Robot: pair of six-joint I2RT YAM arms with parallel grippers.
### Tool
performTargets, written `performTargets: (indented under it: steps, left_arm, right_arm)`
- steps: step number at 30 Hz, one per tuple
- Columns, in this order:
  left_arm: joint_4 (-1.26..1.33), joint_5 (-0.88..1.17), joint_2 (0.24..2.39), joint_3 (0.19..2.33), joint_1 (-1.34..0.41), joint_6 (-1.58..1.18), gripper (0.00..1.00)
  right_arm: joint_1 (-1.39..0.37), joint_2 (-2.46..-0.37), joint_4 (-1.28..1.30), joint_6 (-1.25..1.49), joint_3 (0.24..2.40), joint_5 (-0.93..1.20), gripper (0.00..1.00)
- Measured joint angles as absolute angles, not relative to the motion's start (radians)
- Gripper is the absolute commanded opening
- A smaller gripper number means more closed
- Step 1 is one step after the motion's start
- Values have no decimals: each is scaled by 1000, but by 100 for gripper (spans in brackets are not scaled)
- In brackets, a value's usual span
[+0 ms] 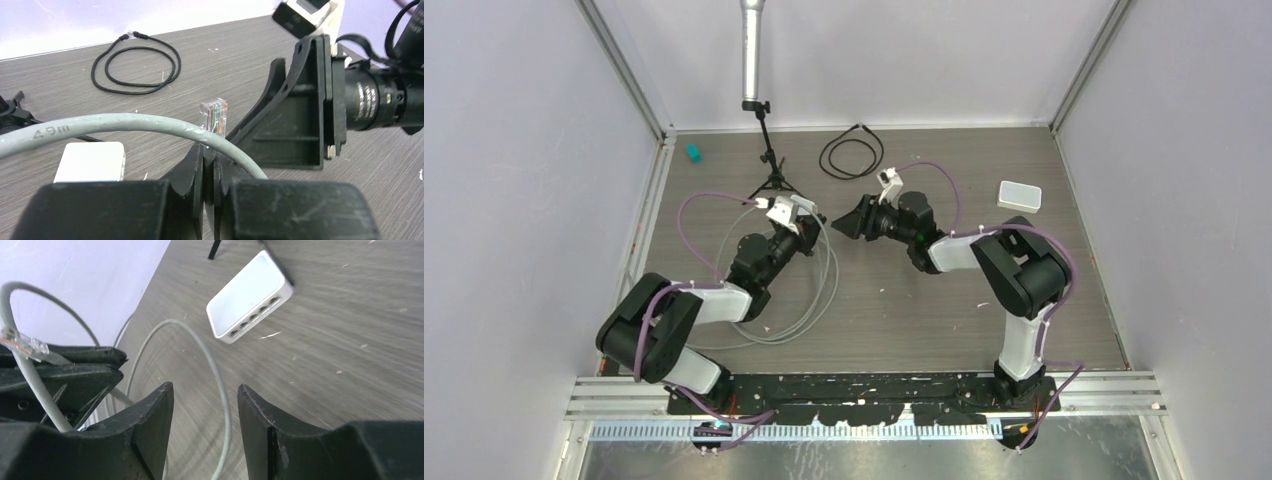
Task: Insert the plug into the switch port
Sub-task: Pick up the connector from the center of the board.
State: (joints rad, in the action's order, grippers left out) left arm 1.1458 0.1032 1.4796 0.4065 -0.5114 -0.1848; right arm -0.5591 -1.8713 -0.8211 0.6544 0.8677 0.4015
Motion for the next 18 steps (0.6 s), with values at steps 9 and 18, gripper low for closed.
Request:
performTargets:
  steps: [9, 18]
  left_arm:
    - [1041, 93, 1441, 429, -511, -252, 6]
    - [1035, 32, 1428, 428, -511, -294, 7]
  right_arm:
    - [-633, -1919, -875, 661, 881, 507, 56]
    - [-642, -1942, -897, 658, 912, 533, 51]
